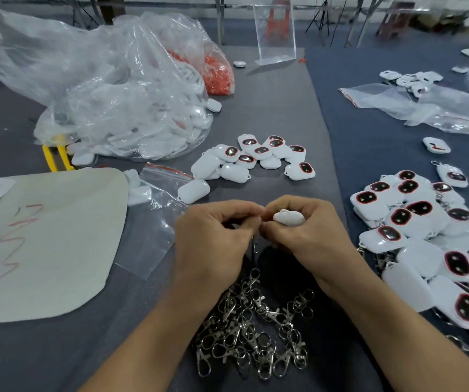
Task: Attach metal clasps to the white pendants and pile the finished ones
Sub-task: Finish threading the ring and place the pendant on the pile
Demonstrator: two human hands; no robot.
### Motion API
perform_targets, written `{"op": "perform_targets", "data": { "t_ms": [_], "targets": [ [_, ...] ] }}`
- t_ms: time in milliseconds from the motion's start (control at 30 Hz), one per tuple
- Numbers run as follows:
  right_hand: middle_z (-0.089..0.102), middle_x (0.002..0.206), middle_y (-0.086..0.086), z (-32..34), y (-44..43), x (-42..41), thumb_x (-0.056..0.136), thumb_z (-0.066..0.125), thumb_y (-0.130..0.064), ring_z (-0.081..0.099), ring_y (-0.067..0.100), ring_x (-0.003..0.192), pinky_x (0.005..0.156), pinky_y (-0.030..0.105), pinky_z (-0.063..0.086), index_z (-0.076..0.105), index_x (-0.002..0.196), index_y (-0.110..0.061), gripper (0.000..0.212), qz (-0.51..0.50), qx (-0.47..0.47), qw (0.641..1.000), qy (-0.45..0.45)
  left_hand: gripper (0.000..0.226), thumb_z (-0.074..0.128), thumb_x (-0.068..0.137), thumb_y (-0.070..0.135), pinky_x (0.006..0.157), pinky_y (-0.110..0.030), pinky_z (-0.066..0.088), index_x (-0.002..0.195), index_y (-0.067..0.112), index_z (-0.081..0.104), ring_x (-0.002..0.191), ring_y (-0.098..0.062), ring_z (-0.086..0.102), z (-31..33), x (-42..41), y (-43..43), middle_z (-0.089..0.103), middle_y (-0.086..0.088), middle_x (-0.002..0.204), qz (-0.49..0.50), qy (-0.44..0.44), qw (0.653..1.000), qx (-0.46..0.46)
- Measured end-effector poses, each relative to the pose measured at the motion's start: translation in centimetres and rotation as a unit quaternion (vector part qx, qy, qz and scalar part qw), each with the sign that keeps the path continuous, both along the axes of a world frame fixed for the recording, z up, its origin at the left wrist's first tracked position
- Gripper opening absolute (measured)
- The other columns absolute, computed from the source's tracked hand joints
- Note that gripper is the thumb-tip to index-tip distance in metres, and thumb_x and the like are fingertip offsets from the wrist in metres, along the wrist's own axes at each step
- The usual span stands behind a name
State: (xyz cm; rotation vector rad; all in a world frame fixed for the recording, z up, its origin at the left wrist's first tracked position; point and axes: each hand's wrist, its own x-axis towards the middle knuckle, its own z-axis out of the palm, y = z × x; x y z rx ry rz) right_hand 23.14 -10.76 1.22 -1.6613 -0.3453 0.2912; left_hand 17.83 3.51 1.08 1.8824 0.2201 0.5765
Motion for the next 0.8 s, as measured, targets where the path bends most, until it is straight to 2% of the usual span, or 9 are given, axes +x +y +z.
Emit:
{"op": "perform_targets", "data": {
  "t_ms": [133,233,333,433,533,633,700,800],
  "targets": [
    [0.069,0.061,0.0,-0.1,-0.2,0.1,0.078,0.084,-0.008,0.058,0.009,0.056,0.054,0.025,0.048,0.079,0.073,-0.019,0.013,-0.013,-0.011,1.0,-0.009,0.035,0.084,0.077,0.002,0.066,-0.019,0.058,0.082,0.037,0.079,0.071,-0.007,0.075,0.0,0.2,0.2,0.077,0.013,0.078,-0.015,-0.02,0.998,-0.062],
    [0.073,0.065,0.002,-0.1,-0.7,0.2,0.076,0.084,-0.014,0.063,0.013,0.058,0.056,0.029,0.051,0.08,0.074,-0.022,0.01,-0.014,-0.021,0.999,-0.036,0.035,0.081,0.079,-0.003,0.067,-0.019,0.059,0.083,0.032,0.08,0.074,-0.008,0.076,-0.2,0.0,0.1,0.078,0.011,0.08,-0.033,-0.026,0.997,-0.068],
    [0.075,0.069,-0.001,0.0,-0.9,0.3,0.074,0.083,-0.02,0.069,0.013,0.065,0.062,0.03,0.055,0.081,0.075,-0.027,0.008,-0.026,-0.039,0.996,-0.069,0.039,0.077,0.081,-0.005,0.073,-0.02,0.06,0.089,0.034,0.078,0.08,-0.005,0.075,-0.3,-0.2,-0.2,0.078,0.015,0.085,-0.048,-0.016,0.998,-0.028],
    [0.074,0.067,-0.009,0.0,-1.0,0.3,0.075,0.081,-0.014,0.067,0.003,0.062,0.059,0.018,0.049,0.079,0.073,-0.03,0.016,-0.037,-0.073,0.988,-0.129,0.037,0.075,0.082,-0.002,0.075,-0.023,0.06,0.088,0.034,0.079,0.08,-0.002,0.074,-0.3,-0.4,-0.4,0.077,0.02,0.084,-0.044,0.0,0.999,0.013],
    [0.071,0.065,-0.016,0.1,-1.0,0.0,0.074,0.082,-0.01,0.065,0.0,0.06,0.057,0.007,0.043,0.074,0.067,-0.031,0.023,-0.052,-0.103,0.971,-0.211,0.024,0.074,0.079,0.022,0.072,-0.023,0.057,0.093,0.041,0.076,0.074,0.006,0.07,0.1,-0.5,-0.7,0.073,0.029,0.079,-0.007,0.003,0.994,0.106],
    [0.072,0.069,-0.017,0.1,-1.1,-0.1,0.076,0.084,-0.009,0.069,0.003,0.065,0.06,0.007,0.045,0.077,0.072,-0.027,0.02,-0.056,-0.1,0.964,-0.24,0.015,0.072,0.075,0.034,0.071,-0.019,0.05,0.089,0.039,0.076,0.075,0.006,0.067,0.2,-0.6,-0.7,0.072,0.029,0.082,0.035,-0.003,0.984,0.173],
    [0.073,0.07,-0.016,-0.1,-1.1,0.1,0.078,0.083,-0.009,0.07,0.005,0.067,0.061,0.009,0.047,0.079,0.075,-0.026,0.018,-0.052,-0.09,0.972,-0.213,0.011,0.075,0.076,0.031,0.063,-0.014,0.046,0.084,0.038,0.077,0.067,0.005,0.064,0.1,-0.5,-0.6,0.071,0.025,0.077,0.037,0.005,0.988,0.149],
    [0.075,0.071,-0.012,-0.1,-1.2,0.3,0.079,0.083,-0.011,0.071,0.006,0.068,0.062,0.015,0.05,0.08,0.075,-0.028,0.018,-0.041,-0.075,0.983,-0.162,0.021,0.083,0.077,0.016,0.059,-0.008,0.044,0.078,0.037,0.079,0.059,0.005,0.061,0.0,-0.1,-0.3,0.073,0.018,0.069,0.008,0.028,0.999,0.014]
  ]
}}
